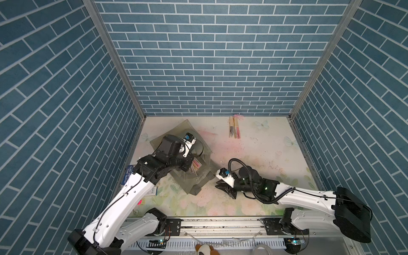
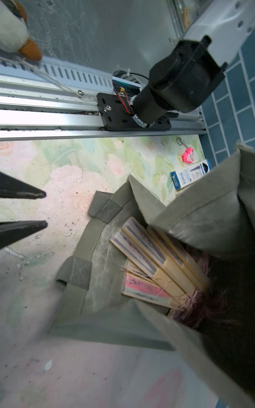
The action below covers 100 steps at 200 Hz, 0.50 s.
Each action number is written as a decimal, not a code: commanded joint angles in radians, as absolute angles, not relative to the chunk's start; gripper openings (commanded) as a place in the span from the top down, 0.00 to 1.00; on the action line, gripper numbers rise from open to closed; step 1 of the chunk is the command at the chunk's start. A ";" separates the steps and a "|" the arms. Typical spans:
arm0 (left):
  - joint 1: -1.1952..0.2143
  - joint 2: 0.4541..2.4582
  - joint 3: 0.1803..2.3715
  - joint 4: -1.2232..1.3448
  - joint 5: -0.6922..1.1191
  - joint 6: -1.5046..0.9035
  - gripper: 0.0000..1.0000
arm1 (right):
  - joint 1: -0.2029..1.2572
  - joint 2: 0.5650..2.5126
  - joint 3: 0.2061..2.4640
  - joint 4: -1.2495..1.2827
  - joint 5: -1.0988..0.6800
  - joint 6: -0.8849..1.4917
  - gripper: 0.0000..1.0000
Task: Take out the folding fans from the tote bags
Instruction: Pick up the folding fan from the canvas bag.
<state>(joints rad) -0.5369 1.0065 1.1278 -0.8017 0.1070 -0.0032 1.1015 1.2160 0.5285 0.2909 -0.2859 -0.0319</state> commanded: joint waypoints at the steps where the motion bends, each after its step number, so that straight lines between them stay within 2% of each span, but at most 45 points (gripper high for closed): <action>1: -0.532 0.999 1.118 -0.788 0.102 0.003 1.00 | 1.130 1.267 0.515 0.455 -0.231 -0.159 0.80; 30: -0.532 0.996 1.122 -0.789 0.110 0.003 1.00 | 1.168 1.375 0.564 0.477 -0.120 -0.190 0.80; 49: -0.531 0.996 1.139 -0.798 0.180 0.004 1.00 | 1.169 1.443 0.585 0.532 -0.050 -0.156 0.82; 83: -0.531 1.002 1.164 -0.801 0.224 0.003 1.00 | 1.169 1.538 0.648 0.556 -0.017 -0.145 0.83; 100: -0.532 1.003 1.168 -0.808 0.212 0.006 1.00 | 1.165 1.562 0.633 0.654 -0.009 -0.144 0.83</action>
<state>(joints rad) -0.5343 1.0073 1.1305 -0.8062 0.1776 -0.0032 1.1660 1.5341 0.6186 0.5060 -0.0624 -0.1135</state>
